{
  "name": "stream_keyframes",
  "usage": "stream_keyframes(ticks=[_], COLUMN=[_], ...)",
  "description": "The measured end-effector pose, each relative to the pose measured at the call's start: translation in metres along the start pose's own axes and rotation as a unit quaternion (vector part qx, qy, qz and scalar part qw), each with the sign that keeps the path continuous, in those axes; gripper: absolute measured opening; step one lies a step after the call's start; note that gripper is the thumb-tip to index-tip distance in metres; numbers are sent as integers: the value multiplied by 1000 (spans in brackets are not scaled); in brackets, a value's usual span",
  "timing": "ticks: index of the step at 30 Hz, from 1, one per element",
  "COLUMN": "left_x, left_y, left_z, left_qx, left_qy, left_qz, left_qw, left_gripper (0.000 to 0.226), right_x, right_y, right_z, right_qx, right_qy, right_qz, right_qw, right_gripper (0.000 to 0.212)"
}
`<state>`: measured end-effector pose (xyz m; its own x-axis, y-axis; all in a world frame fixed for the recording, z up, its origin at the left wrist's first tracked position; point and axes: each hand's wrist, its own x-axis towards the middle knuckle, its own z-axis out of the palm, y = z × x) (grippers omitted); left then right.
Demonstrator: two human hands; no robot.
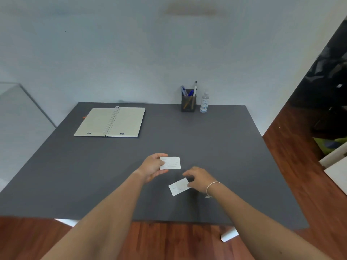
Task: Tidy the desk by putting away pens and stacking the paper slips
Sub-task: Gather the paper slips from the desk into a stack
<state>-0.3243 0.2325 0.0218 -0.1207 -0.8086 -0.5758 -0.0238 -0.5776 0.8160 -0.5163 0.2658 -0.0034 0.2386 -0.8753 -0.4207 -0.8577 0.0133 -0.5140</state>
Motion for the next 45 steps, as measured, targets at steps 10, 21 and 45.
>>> stream_keyframes(ticks=[10, 21, 45], left_x=[-9, -10, -7], left_y=[-25, -33, -17], left_z=[-14, -13, -11], left_qx=[-3, -16, 5], left_qy=[33, 41, 64], left_qz=[-31, -44, -15], left_qw=[999, 998, 998], left_gripper=[33, 33, 32], right_x=[-2, -4, -4], right_y=[1, -1, -7], right_z=[21, 27, -10], right_qx=[-125, -146, 351], right_qy=[14, 29, 110], right_qz=[-53, -57, 76], right_qw=[991, 987, 927], right_gripper=[50, 42, 36])
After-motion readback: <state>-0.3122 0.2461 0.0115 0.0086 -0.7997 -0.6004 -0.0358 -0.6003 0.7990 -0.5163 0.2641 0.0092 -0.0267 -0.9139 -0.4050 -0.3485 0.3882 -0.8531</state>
